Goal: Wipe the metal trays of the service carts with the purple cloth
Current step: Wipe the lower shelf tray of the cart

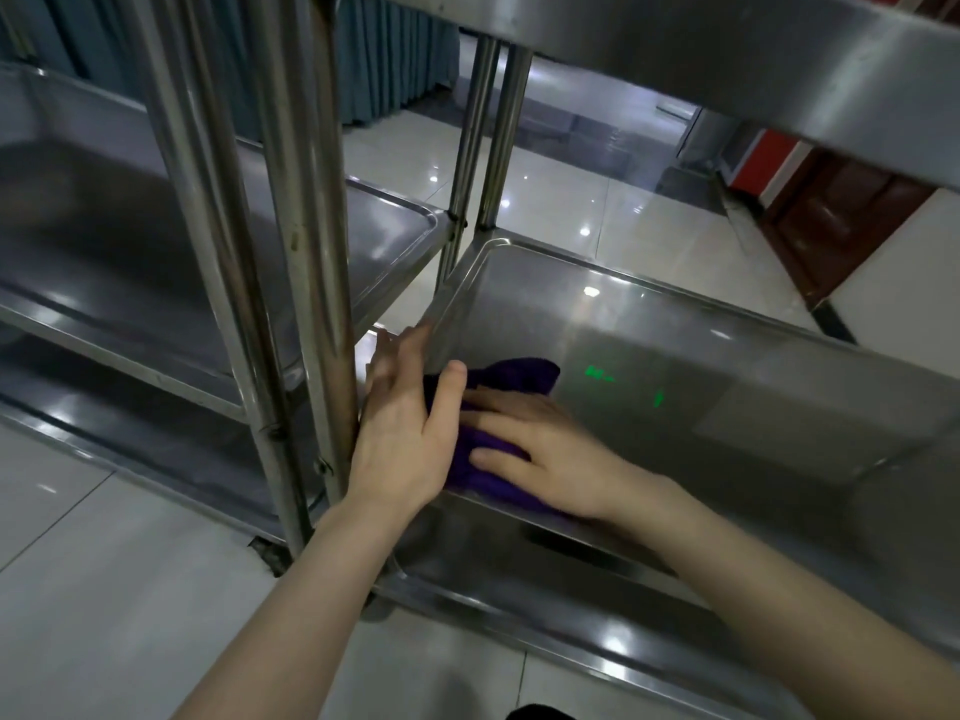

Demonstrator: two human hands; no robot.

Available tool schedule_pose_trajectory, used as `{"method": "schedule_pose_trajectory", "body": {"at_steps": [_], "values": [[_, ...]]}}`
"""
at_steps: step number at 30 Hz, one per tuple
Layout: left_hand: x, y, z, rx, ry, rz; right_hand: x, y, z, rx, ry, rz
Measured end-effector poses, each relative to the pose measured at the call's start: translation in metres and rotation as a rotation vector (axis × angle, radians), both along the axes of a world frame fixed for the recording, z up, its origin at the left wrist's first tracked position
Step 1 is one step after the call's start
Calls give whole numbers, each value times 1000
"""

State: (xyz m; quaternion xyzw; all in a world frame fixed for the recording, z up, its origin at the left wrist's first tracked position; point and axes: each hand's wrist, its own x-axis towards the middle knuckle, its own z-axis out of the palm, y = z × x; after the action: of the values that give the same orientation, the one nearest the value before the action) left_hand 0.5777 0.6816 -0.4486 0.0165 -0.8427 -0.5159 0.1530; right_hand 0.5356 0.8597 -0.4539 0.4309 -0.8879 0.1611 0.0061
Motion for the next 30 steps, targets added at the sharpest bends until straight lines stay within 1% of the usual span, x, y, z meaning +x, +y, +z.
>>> {"method": "schedule_pose_trajectory", "body": {"at_steps": [2, 5, 6, 7, 8, 10, 13, 15, 17, 18, 20, 22, 24, 26, 28, 30], "values": [[1, 1, -1, -38, -4, 2, -41, 9, 3, 4, 10, -171], [2, 0, -5, -116, 3, -14, -119, 19, 7, 28, -7, -618], [3, -1, -6, -114, 4, -19, -135, 18, 8, 33, -20, -735], [2, -1, -6, -99, 0, -19, -144, 15, 6, 38, -22, -799], [2, -1, -5, -86, -4, -18, -145, 11, 4, 36, -17, -817], [1, 0, -5, -95, -8, -26, -119, 6, 1, 30, -19, -739], [2, 1, -5, -176, -47, -55, -33, 20, -6, 55, 14, -499], [-1, 4, -4, -280, -71, -54, 39, 40, -4, 16, 46, -396], [-4, 17, 0, -378, -14, -51, 87, 62, -3, -27, 21, -360], [-4, 28, 4, -410, 35, -74, 94, 72, -1, -34, -1, -371], [-3, 55, 5, -442, 107, -163, 76, 88, 3, -16, -20, -446], [0, 74, -1, -495, 126, -227, 25, 104, 5, 49, -30, -601], [-1, 78, -7, -606, 147, -231, -33, 121, 9, 86, -81, -795], [-1, 78, -11, -705, 156, -237, -77, 132, 11, 49, -116, -934], [0, 78, -12, -769, 147, -237, -92, 127, 9, 37, -117, -962], [2, 80, -11, -808, 122, -226, -74, 120, 6, 35, -106, -859]]}}
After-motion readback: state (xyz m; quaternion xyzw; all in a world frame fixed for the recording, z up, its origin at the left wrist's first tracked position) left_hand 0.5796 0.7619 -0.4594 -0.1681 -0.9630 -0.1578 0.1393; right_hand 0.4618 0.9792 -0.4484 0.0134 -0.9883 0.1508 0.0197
